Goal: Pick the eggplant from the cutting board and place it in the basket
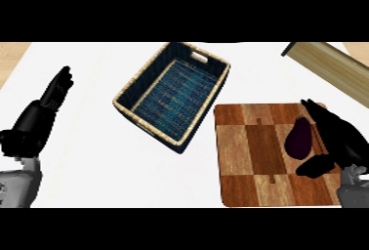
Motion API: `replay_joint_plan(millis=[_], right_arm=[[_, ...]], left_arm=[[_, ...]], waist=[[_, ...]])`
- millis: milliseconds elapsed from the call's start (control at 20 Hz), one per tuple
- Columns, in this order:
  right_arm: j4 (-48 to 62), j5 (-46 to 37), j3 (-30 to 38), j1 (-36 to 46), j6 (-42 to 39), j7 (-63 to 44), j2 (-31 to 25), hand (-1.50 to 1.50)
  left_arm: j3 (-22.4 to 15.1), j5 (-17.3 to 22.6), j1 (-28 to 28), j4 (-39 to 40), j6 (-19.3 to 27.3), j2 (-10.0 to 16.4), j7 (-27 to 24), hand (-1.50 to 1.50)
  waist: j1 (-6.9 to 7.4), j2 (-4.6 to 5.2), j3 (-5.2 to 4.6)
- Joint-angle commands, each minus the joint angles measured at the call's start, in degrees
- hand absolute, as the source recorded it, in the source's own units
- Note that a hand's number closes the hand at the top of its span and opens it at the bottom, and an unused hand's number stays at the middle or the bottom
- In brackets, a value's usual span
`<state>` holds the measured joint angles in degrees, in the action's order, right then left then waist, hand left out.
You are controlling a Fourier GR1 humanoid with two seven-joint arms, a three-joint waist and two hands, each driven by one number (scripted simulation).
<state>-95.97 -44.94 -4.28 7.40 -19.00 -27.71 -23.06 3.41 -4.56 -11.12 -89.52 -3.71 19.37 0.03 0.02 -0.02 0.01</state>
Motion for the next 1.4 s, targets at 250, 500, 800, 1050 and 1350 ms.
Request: replay_joint_plan(millis=[250,500,800,1050,1350], right_arm=[[9.65,-3.30,2.96,1.60,2.74,5.87,1.94,-1.50],[8.48,-5.45,2.77,-1.69,3.26,7.01,4.04,-1.50],[14.67,-7.21,2.91,3.78,7.38,9.30,7.07,1.50],[22.59,-10.16,3.68,7.95,11.44,15.18,5.18,1.50],[11.66,-13.07,2.41,3.85,2.91,1.83,6.20,1.50]], left_arm=[[-1.42,-4.73,-2.16,2.67,1.42,-4.49,-0.25,0.00],[1.60,-2.46,3.18,-4.64,-2.84,-2.91,1.48,0.00],[1.93,-4.94,-0.18,1.68,-1.54,-4.46,-1.64,0.00],[3.59,-3.17,-0.70,-0.87,-3.75,-2.97,0.72,0.00],[3.04,-5.36,-0.18,4.10,-2.34,-4.63,-4.78,0.00]], waist=[[0.00,0.09,0.01],[0.06,-0.02,0.00],[0.07,0.04,-0.01],[0.36,0.07,0.01],[-0.39,0.02,-0.08]])
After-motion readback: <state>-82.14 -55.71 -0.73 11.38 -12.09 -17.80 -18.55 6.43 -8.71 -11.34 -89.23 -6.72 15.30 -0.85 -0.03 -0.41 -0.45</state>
